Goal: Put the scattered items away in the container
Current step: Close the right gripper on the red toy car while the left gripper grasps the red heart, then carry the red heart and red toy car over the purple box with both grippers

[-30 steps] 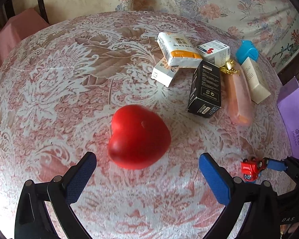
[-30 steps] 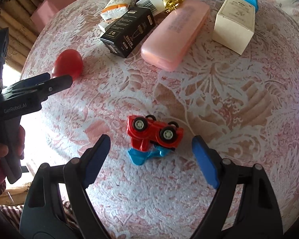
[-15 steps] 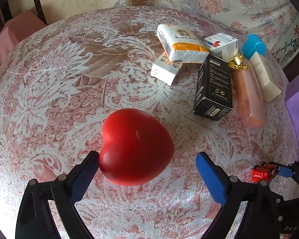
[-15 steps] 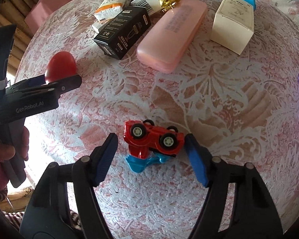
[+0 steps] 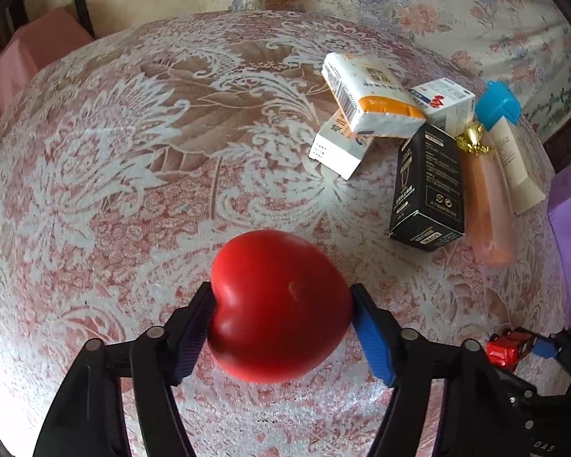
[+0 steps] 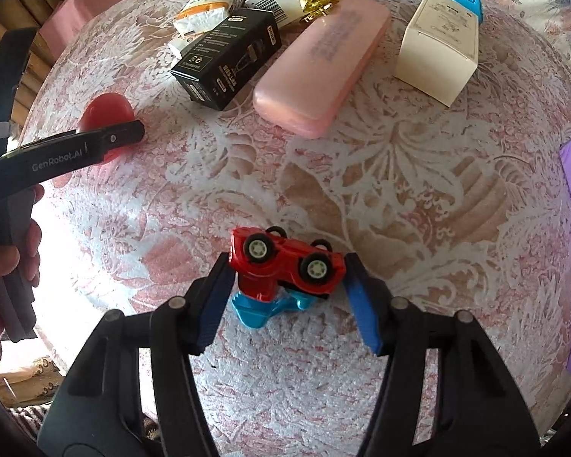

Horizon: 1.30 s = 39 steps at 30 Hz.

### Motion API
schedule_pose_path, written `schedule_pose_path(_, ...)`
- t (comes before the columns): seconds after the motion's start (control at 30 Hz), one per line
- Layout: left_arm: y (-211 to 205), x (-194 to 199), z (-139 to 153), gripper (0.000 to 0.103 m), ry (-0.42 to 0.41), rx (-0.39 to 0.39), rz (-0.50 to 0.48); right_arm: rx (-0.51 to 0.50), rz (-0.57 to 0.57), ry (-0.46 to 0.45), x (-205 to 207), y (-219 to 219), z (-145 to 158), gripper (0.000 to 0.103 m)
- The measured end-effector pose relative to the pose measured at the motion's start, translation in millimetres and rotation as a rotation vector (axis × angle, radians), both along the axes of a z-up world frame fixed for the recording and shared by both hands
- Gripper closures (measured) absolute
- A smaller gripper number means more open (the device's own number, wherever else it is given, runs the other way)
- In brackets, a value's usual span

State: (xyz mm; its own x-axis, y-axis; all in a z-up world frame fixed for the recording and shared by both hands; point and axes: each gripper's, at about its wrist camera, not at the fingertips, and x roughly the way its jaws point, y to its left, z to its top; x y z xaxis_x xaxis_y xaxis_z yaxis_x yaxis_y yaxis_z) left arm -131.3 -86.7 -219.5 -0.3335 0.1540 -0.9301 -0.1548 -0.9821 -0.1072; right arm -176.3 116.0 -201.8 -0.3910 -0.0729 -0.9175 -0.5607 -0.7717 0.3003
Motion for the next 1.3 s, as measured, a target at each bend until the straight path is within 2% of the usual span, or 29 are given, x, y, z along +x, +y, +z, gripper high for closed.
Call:
schedule_pose_path(0.13,-4.6,0.7,0.0,0.037,0.004,0.030,0.009,-0.001,-0.001,0.002,0.7,-2.0,0.0,0.042)
schedule_pose_path(0.43,-6.1,5.5,-1.0,0.037,0.008,0.003,-0.018,0.014,0.023,0.001,-5.3,-4.2,3.7,0.043)
schedule_pose_path(0.73,-11.1,13.1,0.0,0.038,-0.002,0.028,0.002,0.034,0.043,0.011,-7.7,-7.7,9.3,0.044)
schedule_pose_path(0.9,-14.8,20.5,1.3,0.037,-0.009,0.033,0.019,0.037,0.056,0.024,11.4,-7.9,1.6,0.044)
schedule_pose_path(1.3,-2.6,36.0,21.9,0.037,0.033,-0.007,-0.021,0.075,0.081,0.054,25.3,-9.8,17.3,0.044)
